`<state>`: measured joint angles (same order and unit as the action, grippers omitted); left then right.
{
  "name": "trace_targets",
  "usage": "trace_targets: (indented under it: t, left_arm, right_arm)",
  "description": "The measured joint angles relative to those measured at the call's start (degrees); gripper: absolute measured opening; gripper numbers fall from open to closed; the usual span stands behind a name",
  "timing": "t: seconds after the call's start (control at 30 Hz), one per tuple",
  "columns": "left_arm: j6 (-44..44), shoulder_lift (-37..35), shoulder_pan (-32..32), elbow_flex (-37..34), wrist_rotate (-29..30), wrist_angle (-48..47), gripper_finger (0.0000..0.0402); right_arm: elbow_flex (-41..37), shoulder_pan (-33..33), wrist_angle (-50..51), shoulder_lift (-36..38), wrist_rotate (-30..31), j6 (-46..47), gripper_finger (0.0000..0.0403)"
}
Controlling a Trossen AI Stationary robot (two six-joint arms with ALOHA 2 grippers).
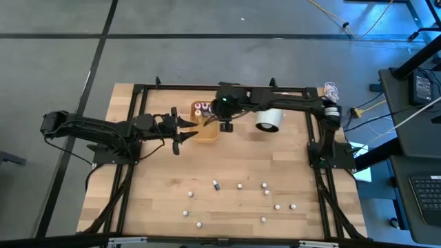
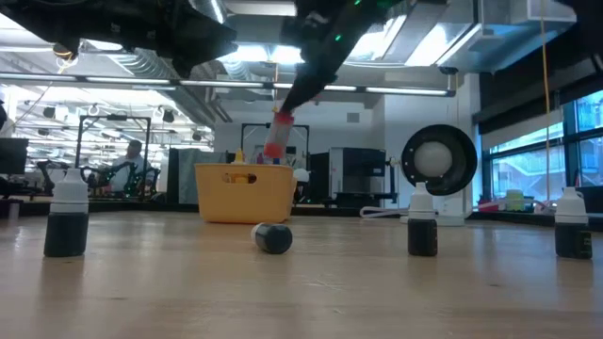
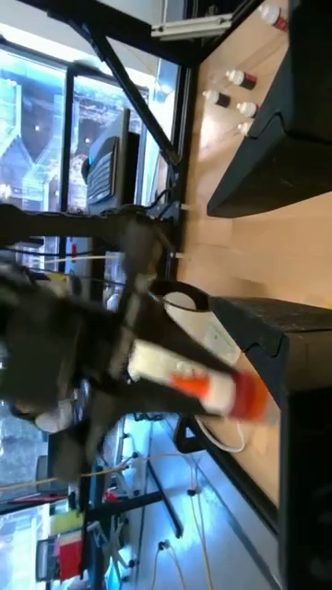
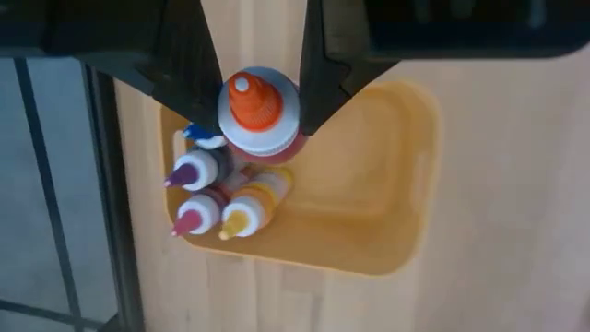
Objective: Pick & Place food coloring
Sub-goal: Put the large orange food coloring bottle into the yellow bin
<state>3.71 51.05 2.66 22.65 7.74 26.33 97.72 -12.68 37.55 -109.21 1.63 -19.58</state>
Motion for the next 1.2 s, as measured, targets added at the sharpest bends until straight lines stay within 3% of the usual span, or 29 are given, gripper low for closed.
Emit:
trace_targets:
  t: [0.23,0.93,1.2]
  left_arm:
    - [2.55,-3.64,0.00,0.00,-0.28,-6.63,0.0144]
    - [2.61,-3.76,0.00,0.00,0.09,-9.02,0.0147]
    - [2.57,-3.76,0.00,0.00,0.12,-9.07,0.0145]
  right_arm:
    - [7.70,-1.58,5.02,-8.75,-0.40,-2.63,0.0122]
    - [7.99,-3.79,1.33,-16.39,0.70,-3.55,0.0123]
    - [7.99,-4.01,0.40,-16.48,0.91,-3.63,0.0204]
